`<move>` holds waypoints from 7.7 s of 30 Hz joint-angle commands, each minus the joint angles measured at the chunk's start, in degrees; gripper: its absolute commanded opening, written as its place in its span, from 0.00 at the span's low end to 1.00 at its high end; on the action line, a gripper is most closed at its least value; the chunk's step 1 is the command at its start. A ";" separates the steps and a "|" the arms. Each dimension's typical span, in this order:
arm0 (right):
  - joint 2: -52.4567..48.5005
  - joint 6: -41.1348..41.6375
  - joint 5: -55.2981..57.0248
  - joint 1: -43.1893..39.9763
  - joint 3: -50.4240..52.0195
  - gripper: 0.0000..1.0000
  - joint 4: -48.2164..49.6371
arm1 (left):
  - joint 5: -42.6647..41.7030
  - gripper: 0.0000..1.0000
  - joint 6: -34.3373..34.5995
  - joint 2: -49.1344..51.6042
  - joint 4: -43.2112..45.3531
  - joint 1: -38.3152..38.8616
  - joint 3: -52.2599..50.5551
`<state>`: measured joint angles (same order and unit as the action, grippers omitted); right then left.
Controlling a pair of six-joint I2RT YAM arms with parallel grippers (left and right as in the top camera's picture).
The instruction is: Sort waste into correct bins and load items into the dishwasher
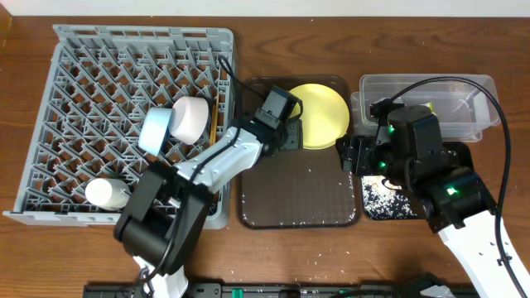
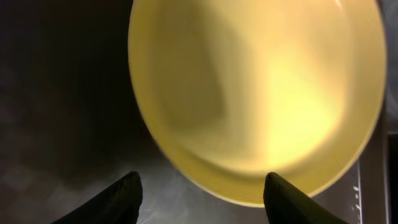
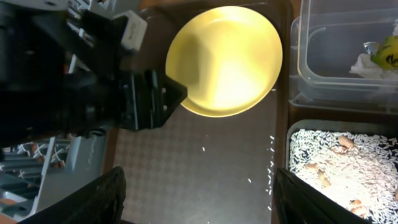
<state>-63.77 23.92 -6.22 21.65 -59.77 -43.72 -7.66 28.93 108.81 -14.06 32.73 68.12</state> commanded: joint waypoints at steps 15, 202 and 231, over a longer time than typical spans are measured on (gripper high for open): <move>-0.11 0.24 -0.07 -0.22 0.00 0.73 -2.19 | 1.03 0.07 -1.53 -2.99 -4.94 -1.79 0.39; 8.55 -43.17 1.25 -0.26 7.34 0.99 4.39 | 22.01 0.99 -10.88 -108.54 11.54 -34.91 -67.89; 63.45 -37.66 -3.10 -15.41 59.47 0.99 40.48 | 22.01 1.00 -10.88 -108.54 11.54 -34.91 -67.89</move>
<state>-0.69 -14.52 -9.04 7.25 -0.56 -3.22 14.22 18.15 0.62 -1.50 -1.96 1.85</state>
